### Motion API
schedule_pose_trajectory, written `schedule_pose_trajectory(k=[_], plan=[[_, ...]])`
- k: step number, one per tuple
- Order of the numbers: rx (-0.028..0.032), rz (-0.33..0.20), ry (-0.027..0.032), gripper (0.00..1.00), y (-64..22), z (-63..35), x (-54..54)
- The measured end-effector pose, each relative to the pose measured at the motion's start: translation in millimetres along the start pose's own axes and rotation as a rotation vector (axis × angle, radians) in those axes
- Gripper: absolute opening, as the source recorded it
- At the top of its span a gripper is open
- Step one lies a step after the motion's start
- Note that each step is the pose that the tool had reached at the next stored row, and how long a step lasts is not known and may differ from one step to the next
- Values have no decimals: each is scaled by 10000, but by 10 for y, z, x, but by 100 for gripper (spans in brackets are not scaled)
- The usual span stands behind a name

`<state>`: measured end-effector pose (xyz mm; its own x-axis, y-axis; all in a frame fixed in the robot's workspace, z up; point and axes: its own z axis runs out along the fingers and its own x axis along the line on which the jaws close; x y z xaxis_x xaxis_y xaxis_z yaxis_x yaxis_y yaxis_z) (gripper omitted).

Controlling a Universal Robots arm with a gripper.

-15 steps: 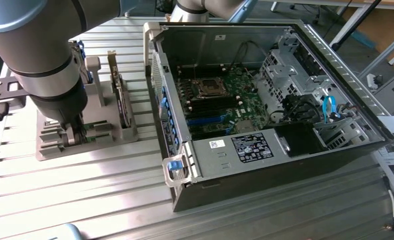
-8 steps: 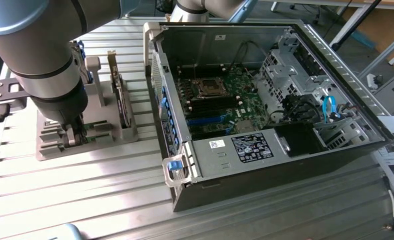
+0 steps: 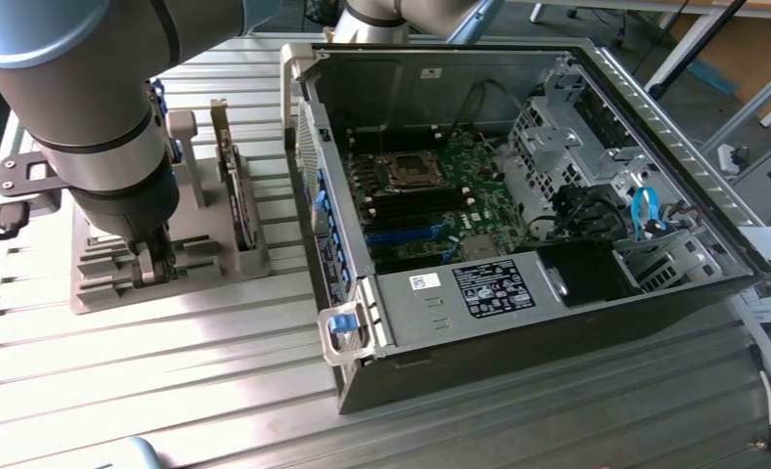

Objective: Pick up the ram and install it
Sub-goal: 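Pick up the ram and move it above insertion slot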

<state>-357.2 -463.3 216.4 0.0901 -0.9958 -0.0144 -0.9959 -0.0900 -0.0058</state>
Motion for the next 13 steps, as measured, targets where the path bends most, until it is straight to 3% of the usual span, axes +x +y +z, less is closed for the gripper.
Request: schedule_pose_trajectory(k=[13], plan=[[-1, 0, 1, 25, -3, 0, -23]])
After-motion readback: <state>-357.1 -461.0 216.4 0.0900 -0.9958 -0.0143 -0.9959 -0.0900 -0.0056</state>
